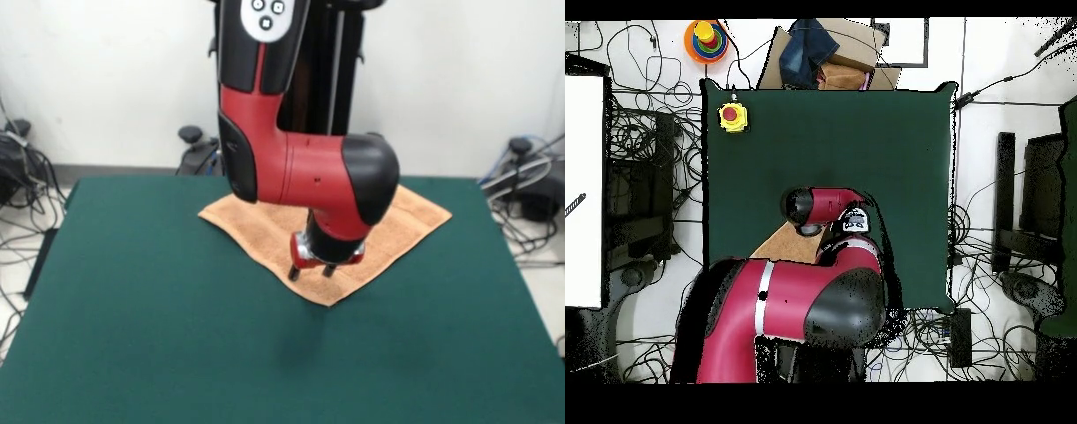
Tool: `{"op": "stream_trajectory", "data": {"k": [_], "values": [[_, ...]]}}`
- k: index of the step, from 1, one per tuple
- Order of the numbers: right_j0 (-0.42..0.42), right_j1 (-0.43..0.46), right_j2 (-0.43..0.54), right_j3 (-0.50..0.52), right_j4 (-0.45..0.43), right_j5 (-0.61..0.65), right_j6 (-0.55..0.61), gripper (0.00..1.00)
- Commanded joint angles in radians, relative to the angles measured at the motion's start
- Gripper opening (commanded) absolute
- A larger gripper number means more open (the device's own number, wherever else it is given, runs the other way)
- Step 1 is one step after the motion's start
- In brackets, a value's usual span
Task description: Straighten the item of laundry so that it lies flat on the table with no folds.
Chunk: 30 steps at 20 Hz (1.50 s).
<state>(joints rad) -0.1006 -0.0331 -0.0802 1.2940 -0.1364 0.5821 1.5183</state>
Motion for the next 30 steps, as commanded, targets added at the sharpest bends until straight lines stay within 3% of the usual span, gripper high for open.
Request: {"op": "stream_trajectory", "data": {"k": [1, 17, 27, 30], "values": [[-0.046, 0.266, -0.013, 0.082, -0.122, -0.564, 0.237, 1.00], [0.002, 0.312, -0.082, 0.129, -0.122, -0.632, 0.219, 1.00], [-0.002, 0.383, -0.088, 0.072, -0.143, -0.834, 0.184, 1.00], [-0.041, 0.393, -0.063, 0.067, -0.153, -0.922, 0.196, 1.00]]}}
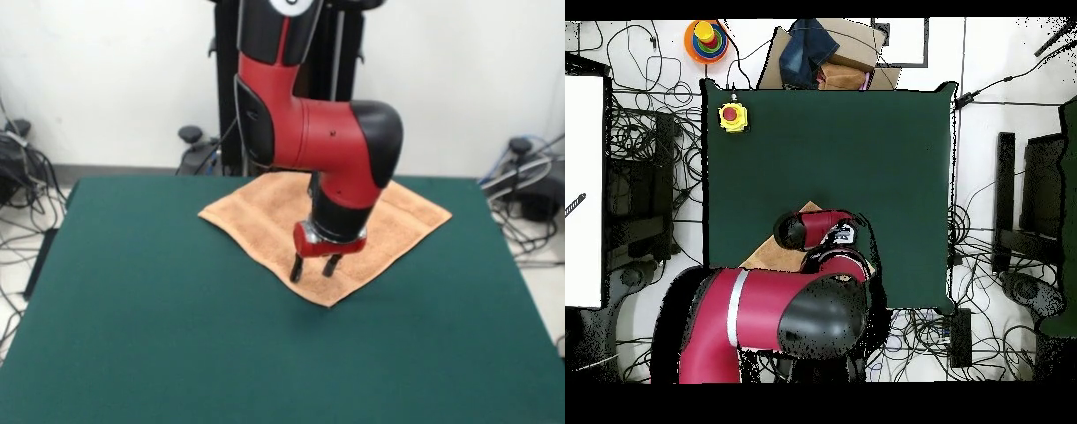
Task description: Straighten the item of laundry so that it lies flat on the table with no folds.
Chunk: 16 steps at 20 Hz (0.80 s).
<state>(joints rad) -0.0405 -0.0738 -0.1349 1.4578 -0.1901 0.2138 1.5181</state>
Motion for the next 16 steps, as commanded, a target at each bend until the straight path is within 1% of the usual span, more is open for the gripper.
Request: {"op": "stream_trajectory", "data": {"k": [1, 3, 6, 10, 12, 16], "values": [[-0.108, 0.436, -0.003, -0.098, -0.099, -0.571, 0.200, 1.00], [-0.118, 0.434, 0.005, -0.100, -0.105, -0.563, 0.192, 1.00], [-0.107, 0.429, 0.001, -0.110, -0.122, -0.522, 0.158, 1.00], [-0.113, 0.406, 0.013, -0.090, -0.131, -0.472, 0.149, 1.00], [-0.130, 0.397, 0.025, -0.076, -0.130, -0.472, 0.160, 1.00], [-0.131, 0.393, 0.020, -0.068, -0.114, -0.478, 0.172, 1.00]]}}
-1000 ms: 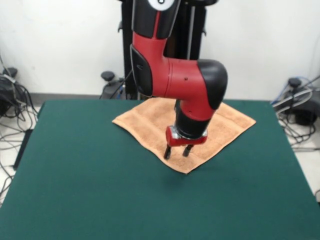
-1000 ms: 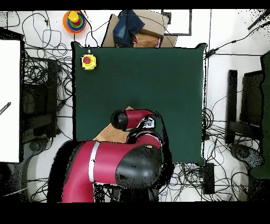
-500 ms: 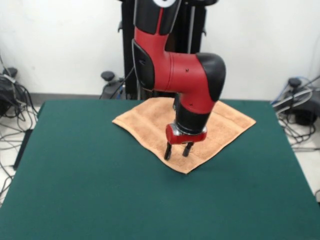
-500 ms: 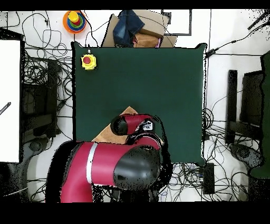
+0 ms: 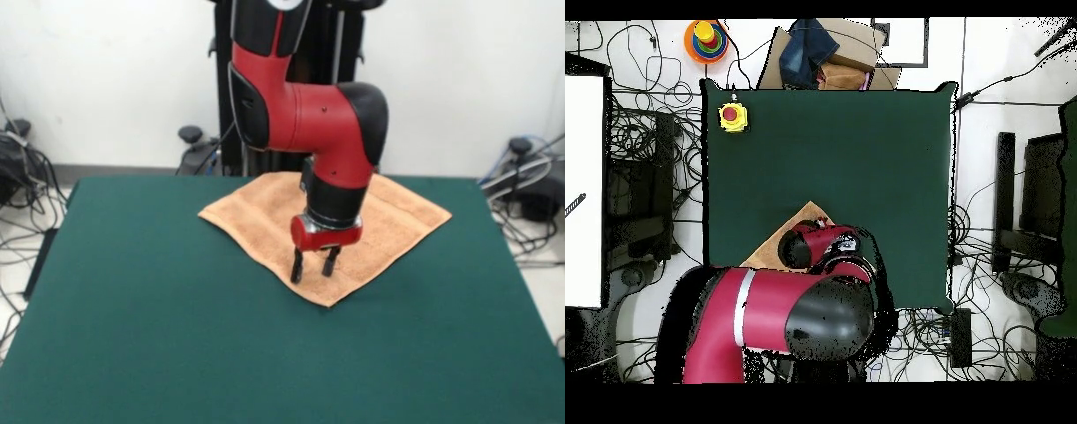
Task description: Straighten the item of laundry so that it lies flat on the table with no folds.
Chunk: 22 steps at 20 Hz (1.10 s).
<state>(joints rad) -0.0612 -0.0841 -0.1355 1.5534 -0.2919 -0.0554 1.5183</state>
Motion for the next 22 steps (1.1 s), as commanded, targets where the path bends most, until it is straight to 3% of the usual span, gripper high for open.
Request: {"op": "stream_trajectory", "data": {"k": [1, 22], "values": [[-0.112, 0.405, 0.021, -0.168, -0.017, -0.213, 0.166, 1.00], [-0.112, 0.406, 0.036, -0.163, 0.043, -0.210, 0.159, 1.00]]}}
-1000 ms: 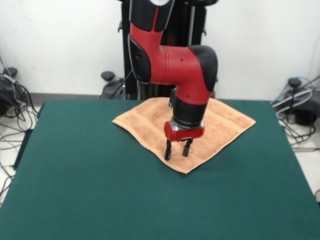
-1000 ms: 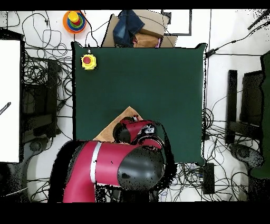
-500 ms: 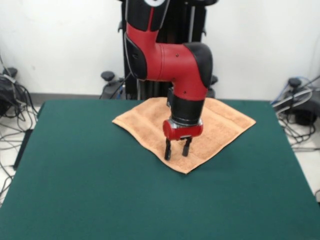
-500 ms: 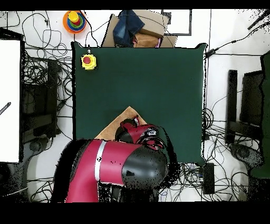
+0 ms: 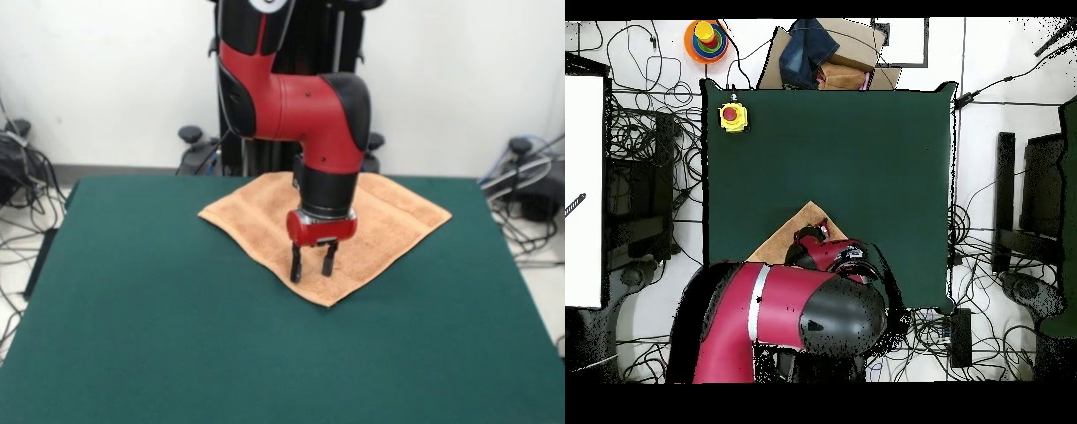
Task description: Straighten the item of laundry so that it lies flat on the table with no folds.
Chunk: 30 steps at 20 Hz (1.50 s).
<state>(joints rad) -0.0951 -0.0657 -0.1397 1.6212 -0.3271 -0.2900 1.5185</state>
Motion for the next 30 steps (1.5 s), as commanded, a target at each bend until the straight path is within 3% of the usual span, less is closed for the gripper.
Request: {"op": "stream_trajectory", "data": {"k": [1, 6, 20, 30], "values": [[-0.089, 0.392, 0.050, -0.237, 0.083, 0.023, 0.166, 1.00], [-0.086, 0.417, 0.053, -0.275, 0.128, 0.001, 0.183, 1.00], [-0.060, 0.393, 0.053, -0.316, 0.158, 0.100, 0.145, 1.00], [-0.059, 0.402, 0.075, -0.409, 0.173, 0.155, 0.112, 1.00]]}}
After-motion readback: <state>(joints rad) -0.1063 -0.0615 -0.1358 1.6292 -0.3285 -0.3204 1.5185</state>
